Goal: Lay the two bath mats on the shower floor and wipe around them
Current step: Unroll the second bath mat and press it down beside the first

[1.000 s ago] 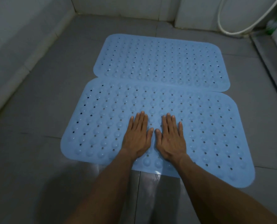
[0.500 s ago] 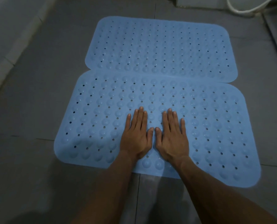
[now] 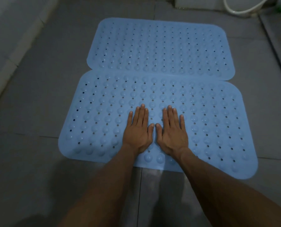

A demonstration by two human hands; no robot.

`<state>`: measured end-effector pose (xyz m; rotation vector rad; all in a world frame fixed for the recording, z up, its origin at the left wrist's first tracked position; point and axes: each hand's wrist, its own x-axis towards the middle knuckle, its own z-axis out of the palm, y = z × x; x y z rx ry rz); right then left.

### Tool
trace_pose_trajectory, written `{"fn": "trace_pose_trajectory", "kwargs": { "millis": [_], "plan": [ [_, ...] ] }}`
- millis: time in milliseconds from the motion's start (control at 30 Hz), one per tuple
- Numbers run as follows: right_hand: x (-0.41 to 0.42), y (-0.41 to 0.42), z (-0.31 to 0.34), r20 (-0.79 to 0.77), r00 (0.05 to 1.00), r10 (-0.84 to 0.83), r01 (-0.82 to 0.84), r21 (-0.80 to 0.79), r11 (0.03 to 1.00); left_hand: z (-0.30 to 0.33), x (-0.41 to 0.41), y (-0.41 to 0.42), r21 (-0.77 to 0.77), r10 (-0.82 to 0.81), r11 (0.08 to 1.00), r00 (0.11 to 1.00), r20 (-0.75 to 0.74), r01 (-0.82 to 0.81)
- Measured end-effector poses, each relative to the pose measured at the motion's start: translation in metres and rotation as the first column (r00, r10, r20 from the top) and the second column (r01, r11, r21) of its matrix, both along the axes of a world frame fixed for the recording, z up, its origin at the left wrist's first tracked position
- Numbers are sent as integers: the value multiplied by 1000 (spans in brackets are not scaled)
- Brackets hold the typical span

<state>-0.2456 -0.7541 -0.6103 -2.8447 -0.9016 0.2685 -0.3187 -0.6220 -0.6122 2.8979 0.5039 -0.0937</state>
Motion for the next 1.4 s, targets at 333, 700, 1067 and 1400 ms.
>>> {"fn": "trace_pose_trajectory", "kwargs": {
  "millis": [333,700,1067,1400],
  "plan": [
    [12,-3,41,-187,982,37,-35,11,999,58,12,17,-57,-70,997,965,-252,57],
    [52,-25,298,-363,931,40,-91,-122,988,313,35,17,-98,20,993,930,-367,-60],
    [108,-56,567,-381,922,65,-94,-59,994,587,69,-14,-161,121,970,939,-323,-180],
    [155,-13,744,-334,928,166,-180,-12,984,749,82,0,-99,207,966,941,-266,-241]
  ]
}}
